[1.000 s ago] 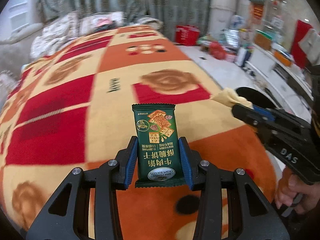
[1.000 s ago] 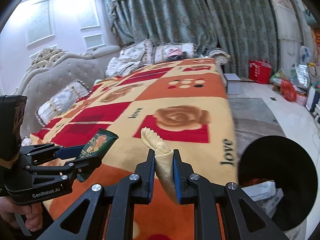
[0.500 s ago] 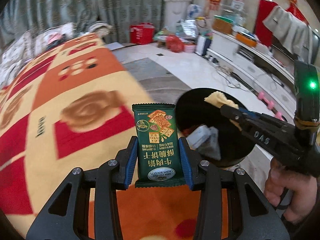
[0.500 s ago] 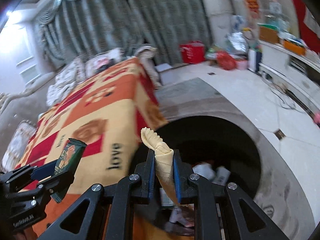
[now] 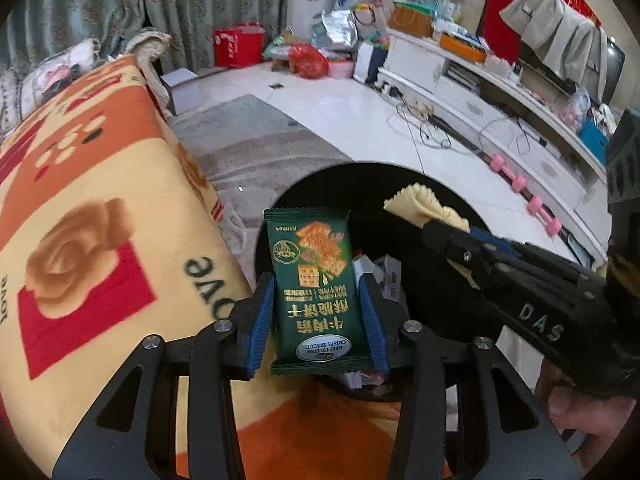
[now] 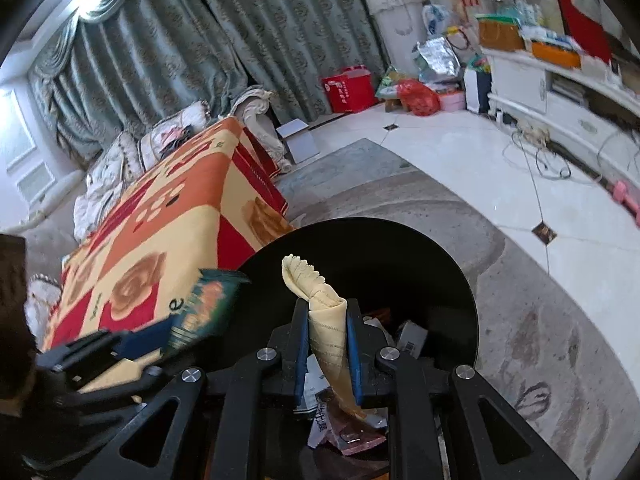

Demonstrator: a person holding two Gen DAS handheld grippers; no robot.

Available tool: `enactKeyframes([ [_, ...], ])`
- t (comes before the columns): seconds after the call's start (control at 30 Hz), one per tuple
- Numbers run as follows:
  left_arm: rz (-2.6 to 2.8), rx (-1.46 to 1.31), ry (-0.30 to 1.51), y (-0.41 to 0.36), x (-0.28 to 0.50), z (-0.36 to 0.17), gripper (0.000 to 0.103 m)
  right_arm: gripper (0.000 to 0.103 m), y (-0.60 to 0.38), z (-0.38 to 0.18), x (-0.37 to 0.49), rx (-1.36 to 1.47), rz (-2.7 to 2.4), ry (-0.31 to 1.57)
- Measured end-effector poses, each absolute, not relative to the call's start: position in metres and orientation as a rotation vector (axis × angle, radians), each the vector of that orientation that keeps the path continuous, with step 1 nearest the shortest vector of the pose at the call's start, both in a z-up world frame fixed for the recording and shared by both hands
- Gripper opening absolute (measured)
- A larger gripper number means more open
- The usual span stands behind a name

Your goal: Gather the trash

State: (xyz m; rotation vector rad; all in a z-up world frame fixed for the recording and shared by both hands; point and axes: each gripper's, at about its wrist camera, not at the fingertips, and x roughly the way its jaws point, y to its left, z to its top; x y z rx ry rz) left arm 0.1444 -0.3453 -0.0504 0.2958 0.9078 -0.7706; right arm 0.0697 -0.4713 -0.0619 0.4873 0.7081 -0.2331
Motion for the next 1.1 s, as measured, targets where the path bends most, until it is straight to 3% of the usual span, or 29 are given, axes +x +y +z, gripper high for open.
enactKeyframes([
  [0.1,-0.762,0.303,0.886,-0.345,0.142,-0.05,0.058,0.038,-0.477,-0.065,0.07,0.543,-0.242,0.698],
  [0.13,-0.756,0.302,0.879,-0.343,0.142,-0.049,0.058,0.042,-0.478,-0.065,0.07,0.547,-0.252,0.691],
  [0.37,-0.652,0.232,0.816,-0.295,0.129,-0.02,0.059,0.042,-0.481,-0.05,0.06,0.548,-0.32,0.619],
  [0.5,-0.531,0.23,0.825,-0.25,0.112,0.007,0.093,0.044,-0.467,-0.031,0.046,0.532,-0.319,0.627],
  [0.53,-0.512,0.221,0.834,-0.242,0.11,0.012,0.097,0.051,-0.458,-0.025,0.043,0.527,-0.308,0.685],
  [0.57,-0.493,0.207,0.842,-0.23,0.104,0.02,0.097,0.062,-0.453,-0.021,0.042,0.522,-0.298,0.72],
  [0.73,-0.436,0.239,0.749,-0.198,0.067,0.053,0.097,0.082,-0.403,0.025,0.016,0.352,-0.256,0.861],
  [0.87,-0.372,0.192,0.699,-0.17,0.051,0.078,0.097,0.082,-0.38,0.043,0.003,0.238,-0.282,0.909],
  [1.1,-0.344,0.113,0.768,-0.133,0.057,0.089,0.097,0.082,-0.359,0.064,-0.006,0.114,-0.327,0.867],
])
